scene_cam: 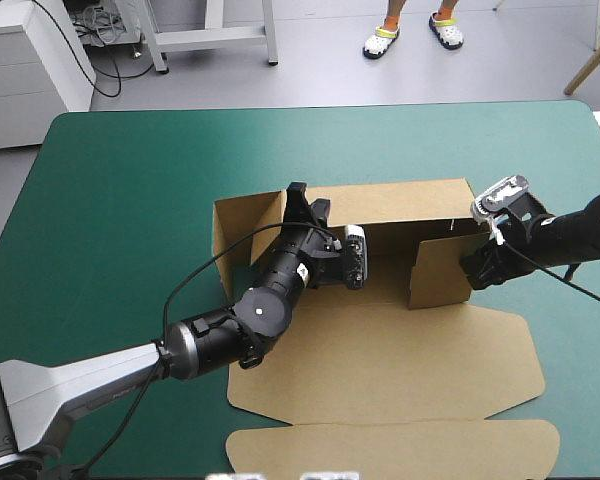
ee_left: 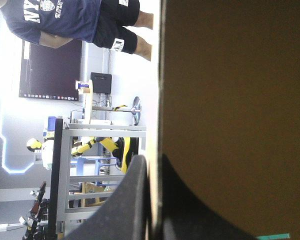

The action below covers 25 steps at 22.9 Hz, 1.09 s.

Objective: Fold the box

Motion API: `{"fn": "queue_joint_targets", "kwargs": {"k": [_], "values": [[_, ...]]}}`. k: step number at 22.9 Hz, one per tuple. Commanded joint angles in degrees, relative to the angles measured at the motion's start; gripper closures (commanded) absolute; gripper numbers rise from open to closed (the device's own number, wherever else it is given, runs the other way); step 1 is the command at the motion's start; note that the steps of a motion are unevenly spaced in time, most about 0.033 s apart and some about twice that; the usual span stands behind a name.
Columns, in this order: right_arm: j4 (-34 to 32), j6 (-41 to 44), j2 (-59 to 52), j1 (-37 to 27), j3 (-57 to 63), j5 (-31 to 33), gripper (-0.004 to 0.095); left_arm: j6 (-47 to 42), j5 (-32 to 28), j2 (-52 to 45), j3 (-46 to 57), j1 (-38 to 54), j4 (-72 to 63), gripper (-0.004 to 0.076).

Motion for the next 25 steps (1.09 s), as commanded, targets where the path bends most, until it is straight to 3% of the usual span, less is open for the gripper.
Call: {"fn": "queue_joint_targets", "kwargs": {"k": [1, 11, 16, 20, 25], "values": [[3.7, -2.2, -1.2, -0.2, -1.4, -1.1, 0.0481, -0.8, 0.3, -2.2, -1.4, -0.5, 5.5, 0.0734], [17.2, -10.7, -0.5, -0.2, 5.5, -11.3, 0.0566, 4.9, -0.5, -2.2, -1.4, -0.5, 5.3, 0.0734], [15.9, -13.1, -0.5, -0.2, 5.5, -16.6, 0.0566, 5.0, -1.0, -2.2, -1.4, -0.5, 5.3, 0.0734], [15.7, -15.5, -0.5, -0.2, 5.5, -17.0, 0.0563, 5.1, -1.0, -2.2, -1.4, -0.5, 5.3, 0.0734], [15.7, -17.5, 0.2, -0.1, 5.5, -16.7, 0.0450, 5.1, -1.0, -2.2, -1.4, -0.5, 5.3, 0.0734]]}}
